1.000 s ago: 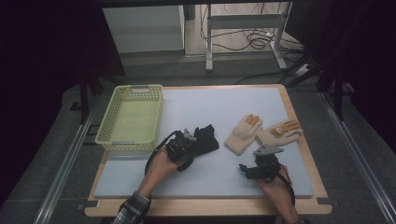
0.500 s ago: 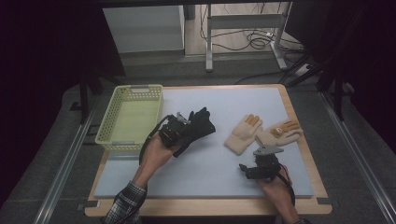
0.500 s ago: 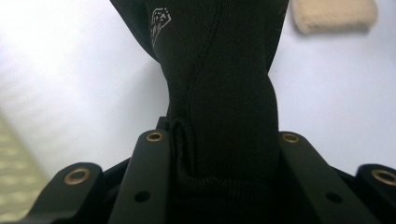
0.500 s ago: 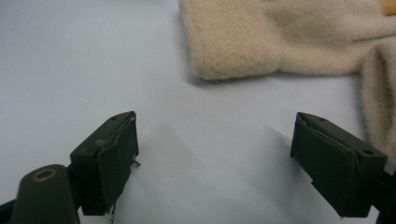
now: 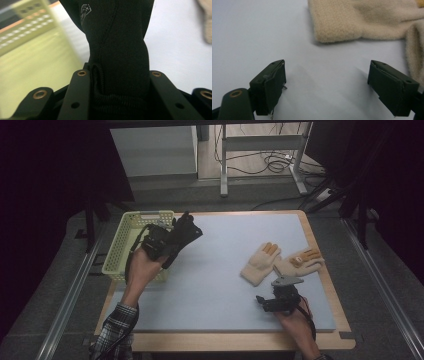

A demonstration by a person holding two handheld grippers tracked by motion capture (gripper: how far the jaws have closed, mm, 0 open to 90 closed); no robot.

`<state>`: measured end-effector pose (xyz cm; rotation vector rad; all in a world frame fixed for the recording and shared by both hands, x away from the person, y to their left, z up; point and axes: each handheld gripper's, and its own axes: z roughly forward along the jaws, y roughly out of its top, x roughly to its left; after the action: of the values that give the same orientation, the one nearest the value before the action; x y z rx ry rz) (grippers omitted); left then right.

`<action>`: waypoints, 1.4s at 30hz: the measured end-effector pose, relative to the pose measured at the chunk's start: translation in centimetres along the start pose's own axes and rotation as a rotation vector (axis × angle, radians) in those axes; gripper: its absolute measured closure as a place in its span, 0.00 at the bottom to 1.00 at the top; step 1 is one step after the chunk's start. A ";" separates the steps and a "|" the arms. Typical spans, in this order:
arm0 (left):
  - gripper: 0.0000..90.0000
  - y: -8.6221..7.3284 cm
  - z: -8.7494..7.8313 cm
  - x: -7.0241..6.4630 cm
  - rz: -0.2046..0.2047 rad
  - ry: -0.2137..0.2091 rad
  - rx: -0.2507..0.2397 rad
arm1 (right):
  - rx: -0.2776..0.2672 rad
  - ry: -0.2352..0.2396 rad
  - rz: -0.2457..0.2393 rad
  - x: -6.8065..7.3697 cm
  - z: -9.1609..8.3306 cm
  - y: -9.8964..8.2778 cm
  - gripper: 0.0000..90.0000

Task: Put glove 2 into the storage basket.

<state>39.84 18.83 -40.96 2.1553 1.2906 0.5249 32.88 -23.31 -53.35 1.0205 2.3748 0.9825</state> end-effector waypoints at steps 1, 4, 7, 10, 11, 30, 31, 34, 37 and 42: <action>0.77 -0.2 -0.3 1.1 -0.019 0.021 -0.001 | 0.000 0.000 0.000 0.0 0.0 0.0 0.16; 0.76 -0.8 -0.6 3.1 -0.053 0.062 0.001 | 0.000 0.000 0.000 0.0 0.0 0.0 0.16; 0.76 -1.6 -0.6 4.8 -0.092 0.087 0.008 | 0.001 0.001 0.002 0.0 0.0 0.0 0.16; 0.76 -2.6 -0.3 6.9 -0.145 0.110 0.024 | 0.001 0.002 0.002 0.0 0.0 0.0 0.16; 0.76 -2.9 -0.2 7.5 -0.155 0.116 0.034 | 0.001 0.002 0.002 0.0 0.0 0.0 0.16; 0.73 -4.3 6.5 13.6 -0.296 0.255 0.254 | -0.002 0.003 0.006 0.0 0.0 0.0 0.16; 0.73 -4.3 6.8 13.8 -0.295 0.270 0.272 | -0.002 0.003 0.006 0.0 0.0 0.0 0.16; 0.71 -4.7 7.6 14.5 -0.306 0.281 0.310 | -0.002 0.004 0.006 0.0 0.0 0.0 0.16; 0.65 -5.1 8.1 14.7 -0.302 0.286 0.337 | -0.002 0.004 0.006 0.0 0.0 0.0 0.16; 0.27 -5.5 8.5 14.5 -0.271 0.258 0.355 | -0.002 0.004 0.007 0.0 0.0 0.0 0.16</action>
<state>47.86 31.51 -50.33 2.1874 1.9085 0.5025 32.91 -23.31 -53.37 1.0273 2.3751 0.9896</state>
